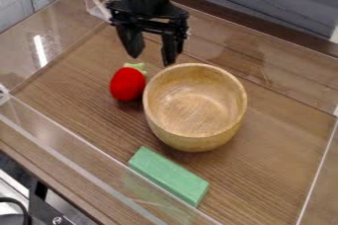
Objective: Move the red object to the left side of the table
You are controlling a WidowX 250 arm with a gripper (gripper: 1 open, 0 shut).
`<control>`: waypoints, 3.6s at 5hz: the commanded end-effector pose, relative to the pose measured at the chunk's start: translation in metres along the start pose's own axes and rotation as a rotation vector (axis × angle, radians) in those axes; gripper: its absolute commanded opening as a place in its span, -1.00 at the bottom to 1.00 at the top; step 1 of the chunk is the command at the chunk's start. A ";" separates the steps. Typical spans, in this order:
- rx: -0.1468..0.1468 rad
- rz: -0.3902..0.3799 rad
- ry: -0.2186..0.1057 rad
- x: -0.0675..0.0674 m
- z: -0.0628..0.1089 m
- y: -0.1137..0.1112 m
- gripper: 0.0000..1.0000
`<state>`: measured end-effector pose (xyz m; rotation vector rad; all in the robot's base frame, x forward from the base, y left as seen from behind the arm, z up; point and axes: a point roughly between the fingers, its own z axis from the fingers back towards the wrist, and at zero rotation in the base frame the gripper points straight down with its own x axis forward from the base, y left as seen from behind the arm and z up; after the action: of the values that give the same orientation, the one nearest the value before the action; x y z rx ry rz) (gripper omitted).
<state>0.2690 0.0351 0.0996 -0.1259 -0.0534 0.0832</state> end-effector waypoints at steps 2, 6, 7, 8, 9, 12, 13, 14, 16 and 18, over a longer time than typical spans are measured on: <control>0.020 -0.091 -0.040 0.005 0.013 0.009 1.00; 0.057 -0.030 -0.038 -0.002 -0.004 0.033 1.00; 0.066 0.029 -0.026 -0.008 -0.012 0.043 1.00; 0.072 0.070 -0.008 -0.017 -0.019 0.049 1.00; 0.078 0.106 0.012 -0.023 -0.024 0.051 1.00; 0.076 0.046 0.014 -0.033 -0.030 0.033 -1.00; 0.067 0.057 -0.010 -0.038 -0.017 0.034 -1.00; 0.067 0.159 -0.048 -0.041 -0.006 0.030 -1.00; 0.069 0.254 -0.089 -0.045 0.001 0.035 -1.00; 0.076 0.312 -0.107 -0.044 0.006 0.039 -1.00</control>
<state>0.2143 0.0686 0.0862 -0.0624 -0.0851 0.4093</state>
